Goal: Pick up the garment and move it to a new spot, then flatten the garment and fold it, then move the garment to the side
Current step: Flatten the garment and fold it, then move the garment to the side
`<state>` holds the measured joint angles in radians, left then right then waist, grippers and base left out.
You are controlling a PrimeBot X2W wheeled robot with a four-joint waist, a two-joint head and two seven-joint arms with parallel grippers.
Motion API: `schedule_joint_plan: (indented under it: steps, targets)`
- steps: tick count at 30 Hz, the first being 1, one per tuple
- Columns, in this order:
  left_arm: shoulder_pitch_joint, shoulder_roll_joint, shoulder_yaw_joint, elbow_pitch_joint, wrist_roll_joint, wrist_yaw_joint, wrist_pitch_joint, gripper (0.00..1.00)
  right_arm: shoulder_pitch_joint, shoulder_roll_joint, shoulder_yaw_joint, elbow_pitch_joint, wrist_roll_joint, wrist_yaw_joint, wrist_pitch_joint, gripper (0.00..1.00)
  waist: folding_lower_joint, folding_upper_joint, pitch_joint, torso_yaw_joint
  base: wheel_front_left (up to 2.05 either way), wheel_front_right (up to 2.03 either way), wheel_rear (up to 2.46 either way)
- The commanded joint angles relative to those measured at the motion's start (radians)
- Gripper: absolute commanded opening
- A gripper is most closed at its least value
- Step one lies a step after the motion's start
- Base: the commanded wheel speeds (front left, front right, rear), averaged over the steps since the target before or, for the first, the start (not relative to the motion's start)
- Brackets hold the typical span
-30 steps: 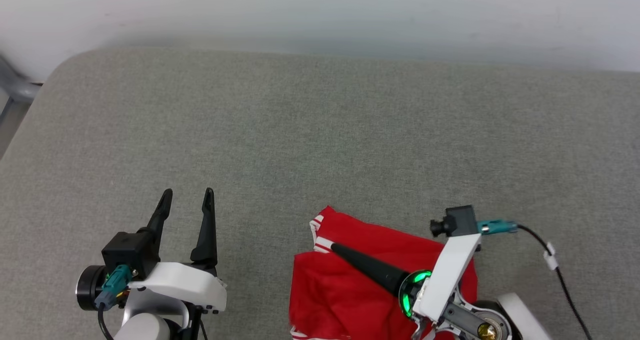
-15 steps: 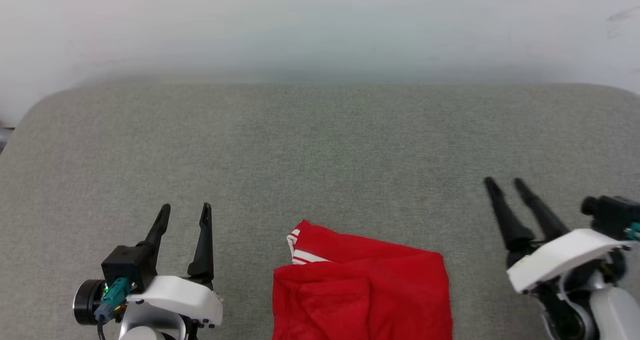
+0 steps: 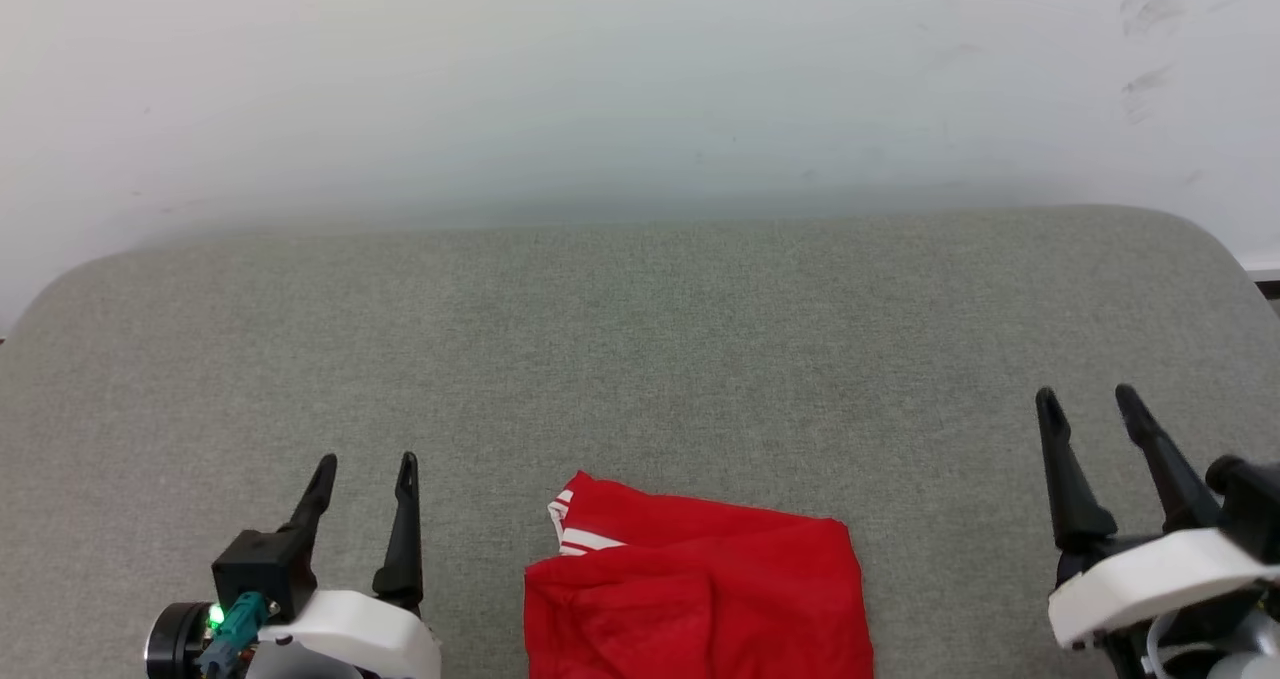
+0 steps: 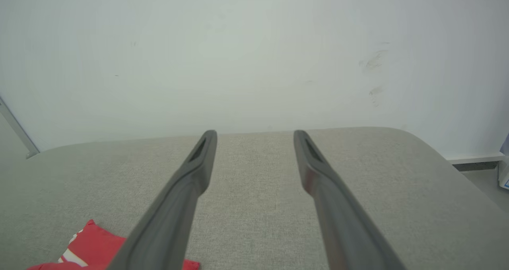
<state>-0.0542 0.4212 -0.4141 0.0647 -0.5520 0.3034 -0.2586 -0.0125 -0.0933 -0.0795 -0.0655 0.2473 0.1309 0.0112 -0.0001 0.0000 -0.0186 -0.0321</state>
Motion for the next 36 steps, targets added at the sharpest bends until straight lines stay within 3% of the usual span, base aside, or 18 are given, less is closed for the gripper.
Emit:
schedule_joint_plan:
  steps: [1, 12, 22, 25, 28, 36]
  targets:
    - [0.018, -0.007, -0.008, 0.014, 0.008, -0.004, -0.005, 1.00, 0.053, 0.018, 0.010, -0.022, -0.027, 0.000, 0.018, 1.00, 0.0001, 0.0000, -0.015, 0.004, 0.00, 0.00, 0.00]
    - [0.039, -0.022, 0.016, 0.054, 0.022, -0.006, -0.008, 1.00, 0.141, 0.035, 0.027, -0.072, -0.098, 0.000, 0.050, 1.00, 0.0001, 0.0000, -0.037, 0.009, 0.00, 0.00, 0.00]
    - [0.030, -0.038, 0.055, 0.062, 0.041, -0.024, -0.008, 1.00, 0.131, 0.042, -0.005, -0.080, -0.068, 0.000, 0.070, 1.00, 0.0001, 0.0000, -0.035, 0.021, 0.00, 0.00, 0.00]
    - [0.026, -0.041, 0.068, 0.059, 0.048, -0.029, -0.008, 1.00, 0.124, 0.039, -0.012, -0.075, -0.030, 0.000, 0.091, 1.00, 0.0001, 0.0000, -0.030, 0.028, 0.00, 0.00, 0.00]
    - [0.019, -0.045, 0.081, 0.054, 0.056, -0.038, -0.008, 1.00, 0.131, -0.005, -0.016, -0.059, 0.041, -0.001, 0.143, 1.00, 0.0001, 0.0000, -0.020, 0.039, 0.00, 0.00, 0.00]
    - [-0.007, -0.066, 0.090, 0.046, 0.083, -0.064, -0.007, 1.00, 0.164, -0.109, 0.037, 0.007, 0.259, 0.000, 0.407, 1.00, 0.0001, 0.0000, 0.022, 0.087, 0.00, 0.00, 0.00]
